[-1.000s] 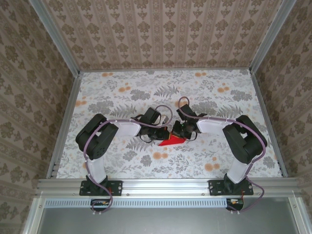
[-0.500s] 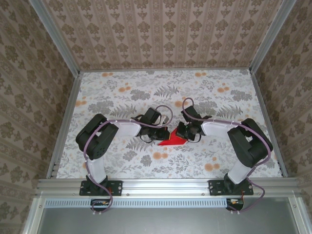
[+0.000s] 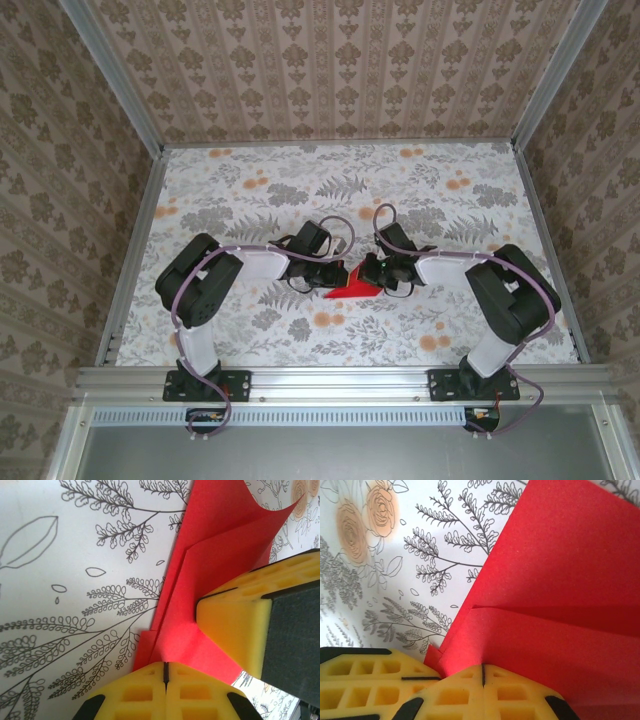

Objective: Fold a paper plane with a square sheet of paper (pick it up from the middle)
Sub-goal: Fourth fold the wing at the center of the table.

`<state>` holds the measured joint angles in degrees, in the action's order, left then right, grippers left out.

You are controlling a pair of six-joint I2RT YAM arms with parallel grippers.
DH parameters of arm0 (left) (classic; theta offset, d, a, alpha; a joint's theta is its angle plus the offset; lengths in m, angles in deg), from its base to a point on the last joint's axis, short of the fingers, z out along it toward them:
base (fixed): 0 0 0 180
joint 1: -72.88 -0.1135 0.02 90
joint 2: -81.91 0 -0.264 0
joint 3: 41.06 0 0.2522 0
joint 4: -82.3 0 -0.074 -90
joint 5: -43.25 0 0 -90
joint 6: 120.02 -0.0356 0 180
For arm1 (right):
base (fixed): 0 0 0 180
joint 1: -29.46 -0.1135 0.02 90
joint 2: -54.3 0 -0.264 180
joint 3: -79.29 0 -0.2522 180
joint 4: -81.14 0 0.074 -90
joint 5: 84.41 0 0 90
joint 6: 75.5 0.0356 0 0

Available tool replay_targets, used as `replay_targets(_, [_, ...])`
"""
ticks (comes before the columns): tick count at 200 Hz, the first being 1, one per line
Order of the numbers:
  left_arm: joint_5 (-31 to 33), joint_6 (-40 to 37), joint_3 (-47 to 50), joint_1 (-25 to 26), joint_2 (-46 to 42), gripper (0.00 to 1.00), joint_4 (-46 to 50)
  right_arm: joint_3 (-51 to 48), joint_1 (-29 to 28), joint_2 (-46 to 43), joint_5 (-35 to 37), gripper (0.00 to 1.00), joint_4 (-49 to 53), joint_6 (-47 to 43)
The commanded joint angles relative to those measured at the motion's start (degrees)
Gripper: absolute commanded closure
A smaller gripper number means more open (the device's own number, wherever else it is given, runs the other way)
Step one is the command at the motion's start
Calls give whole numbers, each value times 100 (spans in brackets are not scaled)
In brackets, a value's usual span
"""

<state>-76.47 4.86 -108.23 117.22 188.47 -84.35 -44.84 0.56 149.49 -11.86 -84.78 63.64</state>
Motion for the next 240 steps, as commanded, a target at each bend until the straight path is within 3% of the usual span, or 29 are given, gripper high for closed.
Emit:
replay_targets(1, [533, -25, 269, 49, 306, 100, 1086, -382, 262, -94, 86, 95, 64, -373])
replay_targets(69, [502, -23, 314, 65, 311, 100, 1027, -545, 1300, -553, 20, 95, 193, -660])
replay_targets(115, [511, -9, 281, 75, 304, 100, 1051, -319, 931, -994, -110, 95, 165, -434])
replay_targets(154, [537, 11, 248, 75, 314, 100, 1086, -160, 181, -458, -137, 95, -101, -176])
replay_targets(184, [562, 20, 243, 68, 330, 100, 1121, -200, 102, -53, -177, 96, -348, -80])
replay_targets(240, [573, 25, 314, 71, 308, 100, 1104, -781, 1262, -64, -121, 97, -412, -200])
